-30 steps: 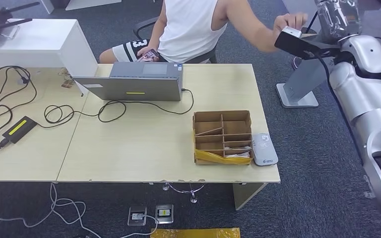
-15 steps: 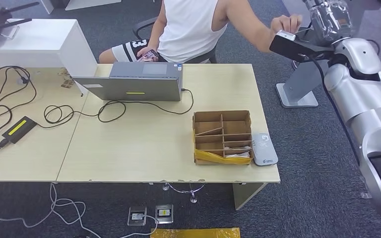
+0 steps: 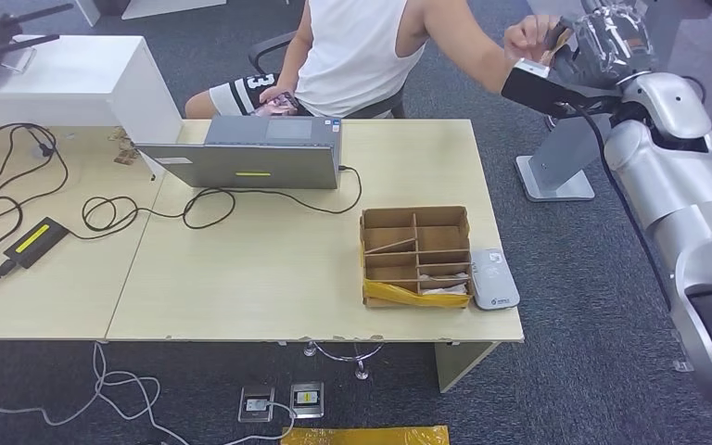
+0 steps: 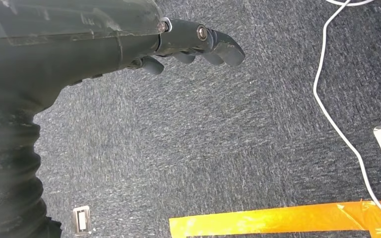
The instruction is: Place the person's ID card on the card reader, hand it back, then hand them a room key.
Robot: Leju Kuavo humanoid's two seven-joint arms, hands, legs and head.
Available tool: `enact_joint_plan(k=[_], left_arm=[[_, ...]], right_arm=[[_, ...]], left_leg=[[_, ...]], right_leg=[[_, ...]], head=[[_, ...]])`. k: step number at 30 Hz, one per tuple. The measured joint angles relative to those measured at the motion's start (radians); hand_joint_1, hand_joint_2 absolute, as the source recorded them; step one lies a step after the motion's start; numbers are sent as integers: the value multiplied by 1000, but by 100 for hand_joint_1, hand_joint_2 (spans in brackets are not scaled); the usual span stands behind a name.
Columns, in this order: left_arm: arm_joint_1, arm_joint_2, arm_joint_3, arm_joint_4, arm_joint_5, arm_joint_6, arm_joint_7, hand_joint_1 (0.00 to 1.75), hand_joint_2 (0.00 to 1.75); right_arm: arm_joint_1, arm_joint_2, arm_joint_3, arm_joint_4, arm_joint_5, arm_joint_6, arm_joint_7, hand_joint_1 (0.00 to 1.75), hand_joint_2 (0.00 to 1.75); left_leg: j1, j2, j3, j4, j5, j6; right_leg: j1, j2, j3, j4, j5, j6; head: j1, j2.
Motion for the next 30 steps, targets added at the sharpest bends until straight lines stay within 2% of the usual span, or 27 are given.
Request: enact_joint_plan(k=[2, 5, 9, 14, 21, 30], left_arm=[[0, 0, 0, 0, 0, 0, 0, 0, 175], [0, 0, 0, 0, 1, 0, 0, 0, 175], [0, -1, 0, 0, 10, 2, 2, 0, 175], [1, -4, 0, 0, 29, 14, 17, 0, 175], [4, -7, 0, 0, 51, 26, 33, 0, 175], [7, -11, 0, 0, 63, 32, 37, 0, 175]], right_arm=[[0, 0, 0, 0, -1, 0, -1, 164, 175], [1, 0, 0, 0, -4, 1, -9, 175, 175], [5, 1, 0, -1, -30, 8, -30, 175, 175], [39, -2, -13, -22, -133, 66, -55, 175, 175], [164, -53, -52, -120, -272, 165, -38, 175, 175], [371, -146, -111, -280, -320, 251, 13, 175, 175]], left_leg=[[0, 0, 0, 0, 0, 0], [0, 0, 0, 0, 0, 0], [0, 0, 0, 0, 0, 0], [0, 0, 0, 0, 0, 0], [0, 0, 0, 0, 0, 0], [0, 0, 1, 0, -1, 0]], right_leg=[[0, 0, 0, 0, 0, 0], [0, 0, 0, 0, 0, 0], [0, 0, 0, 0, 0, 0], [0, 0, 0, 0, 0, 0], [0, 0, 0, -1, 0, 0], [0, 0, 0, -1, 0, 0]], head=[[0, 0], [0, 0], [0, 0], [0, 0], [0, 0], [0, 0]])
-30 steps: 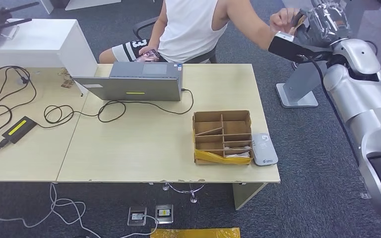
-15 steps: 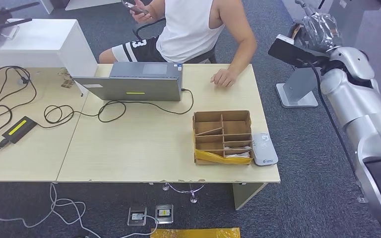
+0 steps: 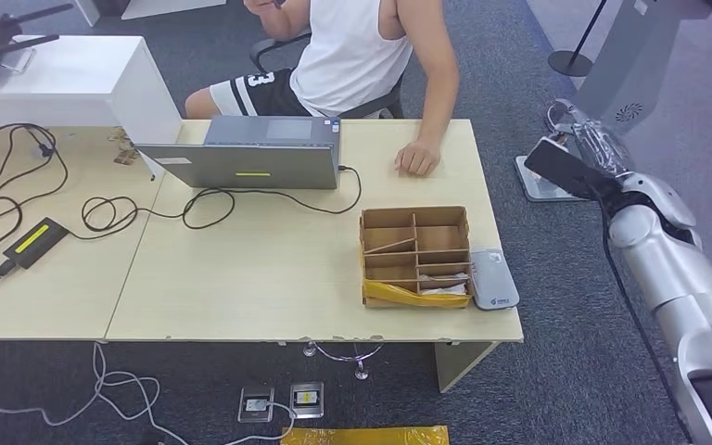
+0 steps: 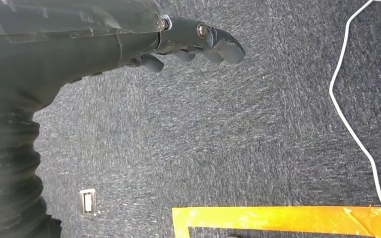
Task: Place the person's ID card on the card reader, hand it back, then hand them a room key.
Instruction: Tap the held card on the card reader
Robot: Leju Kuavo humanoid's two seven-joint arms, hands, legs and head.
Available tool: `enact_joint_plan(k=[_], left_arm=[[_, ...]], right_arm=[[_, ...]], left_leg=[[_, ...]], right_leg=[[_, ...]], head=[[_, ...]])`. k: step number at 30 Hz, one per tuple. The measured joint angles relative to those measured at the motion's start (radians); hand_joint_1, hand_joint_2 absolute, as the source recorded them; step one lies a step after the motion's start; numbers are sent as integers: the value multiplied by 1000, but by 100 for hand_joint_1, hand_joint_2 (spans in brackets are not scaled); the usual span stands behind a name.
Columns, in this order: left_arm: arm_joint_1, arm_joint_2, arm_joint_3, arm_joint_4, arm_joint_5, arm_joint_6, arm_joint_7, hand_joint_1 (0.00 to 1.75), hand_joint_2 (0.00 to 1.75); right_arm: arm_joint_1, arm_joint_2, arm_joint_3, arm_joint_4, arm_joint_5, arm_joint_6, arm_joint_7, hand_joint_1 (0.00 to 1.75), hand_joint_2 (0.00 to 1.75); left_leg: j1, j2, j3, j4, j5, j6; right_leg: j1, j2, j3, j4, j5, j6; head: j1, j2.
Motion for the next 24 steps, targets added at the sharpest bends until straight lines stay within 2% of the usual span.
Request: enact_joint_plan(k=[5, 10, 18, 24], left_arm=[[1, -1, 0, 0, 6, 1, 0, 0, 175], [1, -4, 0, 0, 11, 8, 2, 0, 175], [1, -8, 0, 0, 10, 10, 4, 0, 175], [1, -8, 0, 0, 7, 10, 4, 0, 175]], right_arm=[[130, -30, -30, -100, 12, 25, 37, 175, 175], [248, -31, -37, -188, 35, 36, 70, 175, 175], [362, -16, -37, -269, 60, 33, 95, 175, 175], [407, 0, -35, -296, 74, 19, 104, 175, 175]], left_leg=[[1, 0, 0, 0, 0, -1], [1, 1, 0, 0, -1, -1], [1, 1, 0, 0, -1, -1], [1, 1, 0, 0, -1, -1]], right_leg=[[1, 0, 0, 0, 0, 0], [1, 0, 0, 0, 0, 0], [1, 0, 0, 0, 0, 0], [1, 0, 0, 0, 0, 0]], head=[[0, 0], [0, 0], [0, 0], [0, 0]])
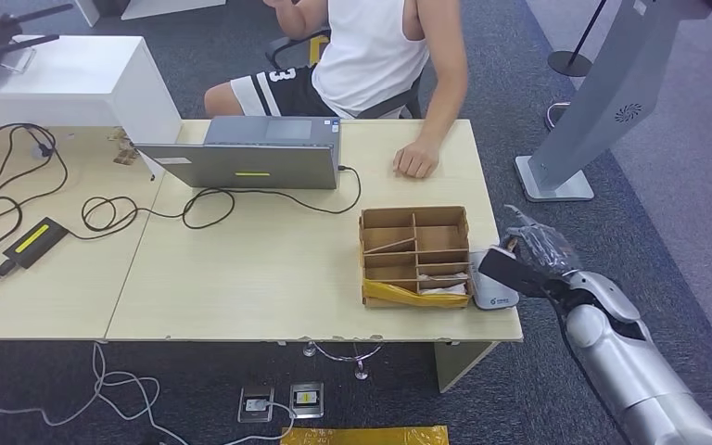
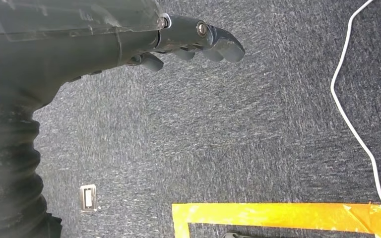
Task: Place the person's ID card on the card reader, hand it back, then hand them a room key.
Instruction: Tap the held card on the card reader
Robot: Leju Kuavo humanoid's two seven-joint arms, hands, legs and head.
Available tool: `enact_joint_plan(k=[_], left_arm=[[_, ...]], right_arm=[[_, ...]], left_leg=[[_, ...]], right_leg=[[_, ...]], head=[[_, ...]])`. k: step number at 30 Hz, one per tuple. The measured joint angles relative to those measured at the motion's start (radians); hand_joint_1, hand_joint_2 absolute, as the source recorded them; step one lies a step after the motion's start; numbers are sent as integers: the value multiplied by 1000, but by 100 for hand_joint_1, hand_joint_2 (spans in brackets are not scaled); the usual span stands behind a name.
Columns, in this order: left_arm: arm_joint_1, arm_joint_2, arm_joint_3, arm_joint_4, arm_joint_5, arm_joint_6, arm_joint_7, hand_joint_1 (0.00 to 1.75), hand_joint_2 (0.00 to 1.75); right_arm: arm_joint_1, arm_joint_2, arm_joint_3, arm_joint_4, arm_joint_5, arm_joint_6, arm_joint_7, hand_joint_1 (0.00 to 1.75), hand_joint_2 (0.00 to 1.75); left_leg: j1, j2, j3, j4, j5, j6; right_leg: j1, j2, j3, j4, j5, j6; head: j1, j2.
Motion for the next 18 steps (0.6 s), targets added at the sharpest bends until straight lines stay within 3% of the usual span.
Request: enact_joint_plan(k=[18], left_arm=[[0, 6, -1, 0, -13, -11, -1, 0, 175]], right_arm=[[45, 23, -6, -4, 8, -9, 15, 175, 175]], left_leg=[[0, 0, 0, 0, 0, 0]], right_leg=[[0, 0, 0, 0, 0, 0]], head=[[0, 0]])
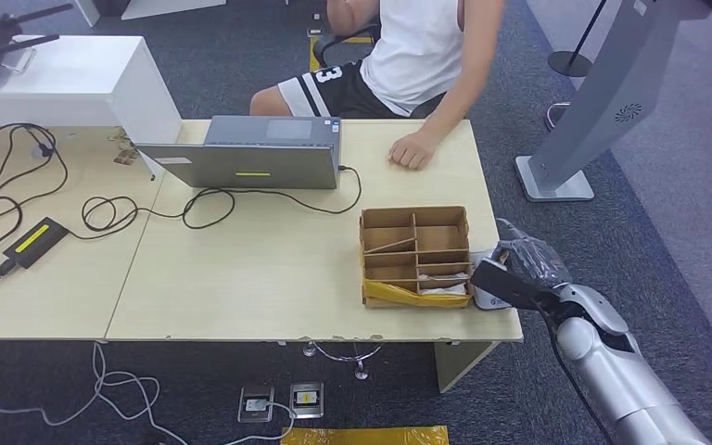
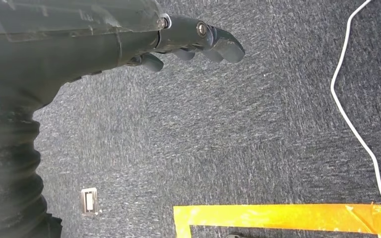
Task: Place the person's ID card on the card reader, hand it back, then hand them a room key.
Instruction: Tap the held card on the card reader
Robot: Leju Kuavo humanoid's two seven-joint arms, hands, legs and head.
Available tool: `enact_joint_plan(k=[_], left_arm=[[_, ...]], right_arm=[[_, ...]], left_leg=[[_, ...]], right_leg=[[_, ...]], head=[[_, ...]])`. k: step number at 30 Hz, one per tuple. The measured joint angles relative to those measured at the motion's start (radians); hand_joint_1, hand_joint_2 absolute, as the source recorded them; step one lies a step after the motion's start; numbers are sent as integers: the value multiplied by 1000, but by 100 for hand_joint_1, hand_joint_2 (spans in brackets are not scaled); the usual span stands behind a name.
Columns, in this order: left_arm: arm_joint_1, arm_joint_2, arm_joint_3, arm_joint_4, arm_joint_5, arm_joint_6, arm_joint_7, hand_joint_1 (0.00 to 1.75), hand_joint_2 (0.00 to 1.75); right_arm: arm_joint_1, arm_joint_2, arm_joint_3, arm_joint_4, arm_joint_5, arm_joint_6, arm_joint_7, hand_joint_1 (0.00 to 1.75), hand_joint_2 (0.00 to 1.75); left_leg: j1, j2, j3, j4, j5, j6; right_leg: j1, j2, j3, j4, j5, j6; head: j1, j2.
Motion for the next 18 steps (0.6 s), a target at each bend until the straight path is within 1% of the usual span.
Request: enact_joint_plan(k=[5, 18], left_arm=[[0, 2, 0, 0, 1, 0, -2, 0, 175], [0, -3, 0, 0, 9, 11, -2, 0, 175]], right_arm=[[7, 0, -11, 5, 2, -11, 4, 175, 175], [2, 0, -34, 88, 13, -41, -41, 175, 175]], left_leg=[[0, 0, 0, 0, 0, 0], [0, 0, 0, 0, 0, 0]], right_leg=[[0, 0, 0, 0, 0, 0], [0, 0, 0, 0, 0, 0]], head=[[0, 0], [0, 0]])
